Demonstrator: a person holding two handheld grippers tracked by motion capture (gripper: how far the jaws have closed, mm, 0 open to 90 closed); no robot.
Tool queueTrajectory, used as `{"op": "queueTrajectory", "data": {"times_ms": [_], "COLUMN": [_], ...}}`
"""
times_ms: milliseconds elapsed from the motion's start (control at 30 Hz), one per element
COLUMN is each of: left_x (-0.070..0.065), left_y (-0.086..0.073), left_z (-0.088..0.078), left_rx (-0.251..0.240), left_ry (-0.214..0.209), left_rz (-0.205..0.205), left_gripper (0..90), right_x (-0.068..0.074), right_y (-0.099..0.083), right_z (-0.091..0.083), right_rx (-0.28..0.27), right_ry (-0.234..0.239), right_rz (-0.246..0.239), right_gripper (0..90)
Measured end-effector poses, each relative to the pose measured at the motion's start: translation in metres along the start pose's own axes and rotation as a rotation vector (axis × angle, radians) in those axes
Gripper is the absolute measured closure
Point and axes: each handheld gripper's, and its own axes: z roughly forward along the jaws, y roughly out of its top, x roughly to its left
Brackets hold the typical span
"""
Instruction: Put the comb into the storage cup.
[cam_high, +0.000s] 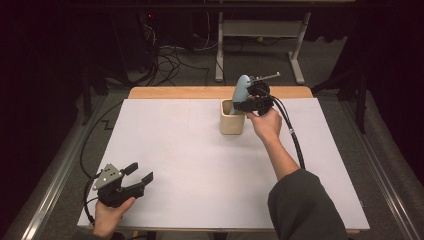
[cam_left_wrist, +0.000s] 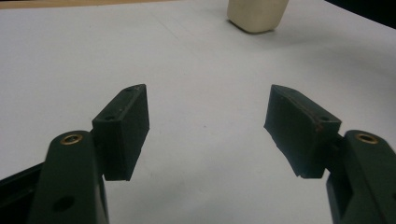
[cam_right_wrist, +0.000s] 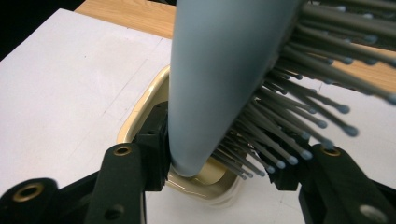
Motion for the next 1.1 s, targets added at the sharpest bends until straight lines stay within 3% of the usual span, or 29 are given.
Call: {"op": "queueTrajectory", "data": {"times_ms": [500, 800, 1100], "left_x": [0.0005, -0.0002, -0.0001], "left_y": [-0.0001, 0.0001, 0.0001], "left_z": [0.0001, -0.0002, -0.0003], "left_rx": [-0.002, -0.004, -0.003], "left_ry": [-0.004, -0.004, -0.003], "left_rz": [-0.006, -0.002, -0.001], "left_gripper": [31.6, 31.6, 31.6], "right_x": [-0.0045, -0.0029, -0.0023], "right_y": [0.001, 0.001, -0.0004], "right_z": [0.0031, 0.0041, 0.0073], "right_rx": [-0.022, -0.016, 0.008], "right_ry": [0.002, 0.004, -0.009], "right_rz": [0.019, -0.023, -0.022], "right_gripper": [43.7, 35.0, 29.5]}}
